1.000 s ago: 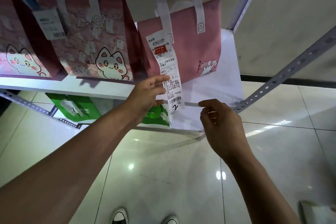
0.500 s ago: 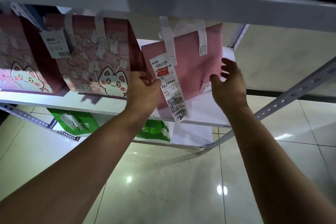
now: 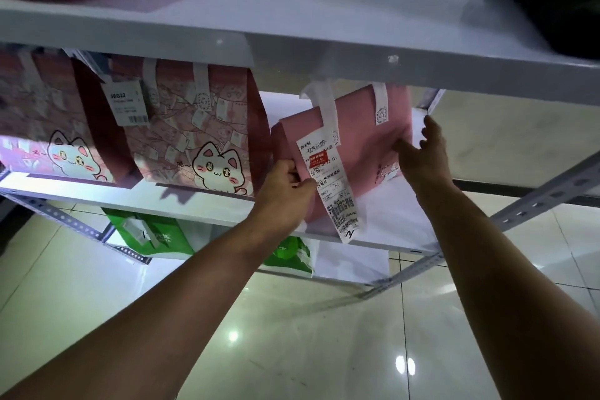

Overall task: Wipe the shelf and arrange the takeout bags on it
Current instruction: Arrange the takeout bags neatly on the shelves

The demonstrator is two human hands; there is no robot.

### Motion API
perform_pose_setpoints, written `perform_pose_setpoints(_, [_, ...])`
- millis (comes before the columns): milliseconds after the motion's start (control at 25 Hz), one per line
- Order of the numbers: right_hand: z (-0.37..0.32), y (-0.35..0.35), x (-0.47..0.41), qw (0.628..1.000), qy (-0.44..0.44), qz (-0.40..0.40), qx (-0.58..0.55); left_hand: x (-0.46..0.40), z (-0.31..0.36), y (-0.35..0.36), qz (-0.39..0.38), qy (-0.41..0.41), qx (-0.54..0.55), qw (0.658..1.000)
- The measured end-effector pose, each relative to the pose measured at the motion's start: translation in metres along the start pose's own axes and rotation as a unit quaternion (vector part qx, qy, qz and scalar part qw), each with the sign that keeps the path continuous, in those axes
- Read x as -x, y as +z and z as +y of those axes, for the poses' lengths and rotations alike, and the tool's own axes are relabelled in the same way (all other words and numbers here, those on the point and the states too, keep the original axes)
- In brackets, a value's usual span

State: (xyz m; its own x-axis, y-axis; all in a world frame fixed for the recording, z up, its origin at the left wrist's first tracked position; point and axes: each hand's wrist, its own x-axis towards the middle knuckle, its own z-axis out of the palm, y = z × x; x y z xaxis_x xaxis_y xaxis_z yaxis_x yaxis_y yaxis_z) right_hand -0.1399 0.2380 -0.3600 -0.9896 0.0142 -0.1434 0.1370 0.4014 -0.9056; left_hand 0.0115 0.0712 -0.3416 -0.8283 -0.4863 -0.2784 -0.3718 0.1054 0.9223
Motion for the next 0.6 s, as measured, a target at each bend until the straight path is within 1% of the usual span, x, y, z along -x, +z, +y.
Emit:
perform_pose_setpoints(80, [-0.001,-0.002,-0.012,1.000,0.001,-0.006,-0.009,0.000,0.000,0.000,-0.003,0.004,-0.001,1.000])
perform_pose_setpoints(200, [-0.007,-0.002,-0.022,0.998,0.019,-0.054,-0.038,0.001,0.000,0.001,-0.010,0.003,-0.004,1.000])
perform_pose_setpoints(280, [-0.008,-0.001,-0.020,0.998,0.005,-0.057,-0.021,0.002,0.000,0.001,-0.007,-0.003,-0.013,1.000])
perform_pose_setpoints(440, [0.005,-0.009,0.005,0.999,-0.026,0.028,0.010,0.006,-0.005,-0.001,0.006,-0.001,-0.006,1.000])
perform_pose_setpoints(520, [0.015,-0.017,0.029,0.997,-0.028,0.066,-0.012,0.013,-0.006,-0.004,0.005,0.013,-0.003,1.000])
perform_pose_setpoints(600, [0.018,-0.026,0.055,0.995,-0.006,0.088,-0.042,0.022,-0.005,-0.007,0.009,0.028,-0.010,1.000])
